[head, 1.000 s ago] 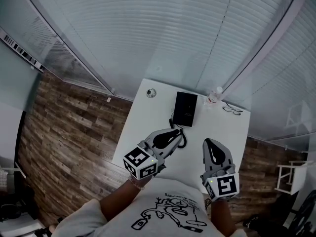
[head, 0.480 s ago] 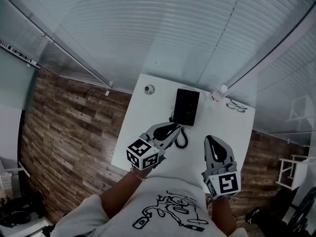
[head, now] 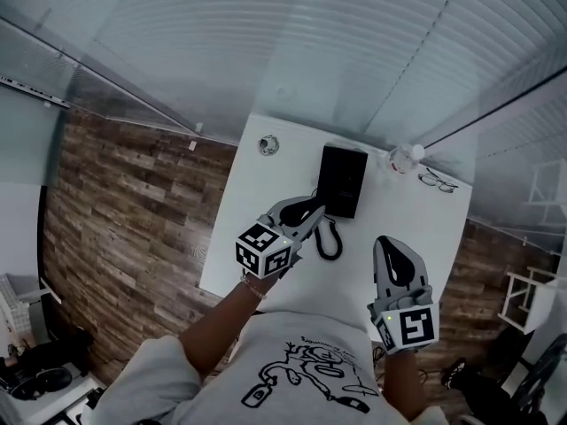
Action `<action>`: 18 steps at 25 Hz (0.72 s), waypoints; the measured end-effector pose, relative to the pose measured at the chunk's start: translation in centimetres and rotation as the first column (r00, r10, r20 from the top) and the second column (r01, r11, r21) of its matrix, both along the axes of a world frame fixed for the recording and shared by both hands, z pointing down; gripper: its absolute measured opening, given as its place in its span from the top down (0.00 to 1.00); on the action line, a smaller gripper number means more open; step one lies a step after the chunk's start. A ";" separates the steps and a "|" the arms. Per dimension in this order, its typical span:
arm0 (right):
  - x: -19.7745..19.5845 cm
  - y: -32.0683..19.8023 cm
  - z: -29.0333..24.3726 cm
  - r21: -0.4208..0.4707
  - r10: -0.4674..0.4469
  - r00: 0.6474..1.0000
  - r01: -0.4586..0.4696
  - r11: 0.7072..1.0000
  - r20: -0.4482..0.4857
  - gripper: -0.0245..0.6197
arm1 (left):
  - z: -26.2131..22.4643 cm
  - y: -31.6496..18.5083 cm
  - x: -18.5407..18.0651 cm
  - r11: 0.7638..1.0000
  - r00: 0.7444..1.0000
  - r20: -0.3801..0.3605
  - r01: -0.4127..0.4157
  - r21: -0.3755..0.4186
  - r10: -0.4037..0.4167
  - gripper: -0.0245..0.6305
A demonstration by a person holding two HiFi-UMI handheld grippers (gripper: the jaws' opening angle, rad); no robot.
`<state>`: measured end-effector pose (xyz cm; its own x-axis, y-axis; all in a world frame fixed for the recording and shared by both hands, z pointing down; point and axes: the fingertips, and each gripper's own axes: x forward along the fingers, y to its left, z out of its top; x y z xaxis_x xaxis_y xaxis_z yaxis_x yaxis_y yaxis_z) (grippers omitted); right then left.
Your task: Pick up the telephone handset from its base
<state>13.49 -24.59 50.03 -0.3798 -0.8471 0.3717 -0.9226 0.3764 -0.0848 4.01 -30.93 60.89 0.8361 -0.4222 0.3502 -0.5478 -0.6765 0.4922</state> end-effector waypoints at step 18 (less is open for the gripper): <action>0.9 -2.2 4.2 -0.080 -0.018 1.000 0.019 0.997 0.013 0.95 | 11.5 -5.5 1.3 0.989 0.996 0.082 0.027 -0.145 -0.015 0.76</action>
<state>14.44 -26.77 54.26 -0.3996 -0.8079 0.4331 -0.9144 0.3847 -0.1261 5.31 -36.43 72.38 0.7939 -0.3790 0.4755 -0.6033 -0.5885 0.5383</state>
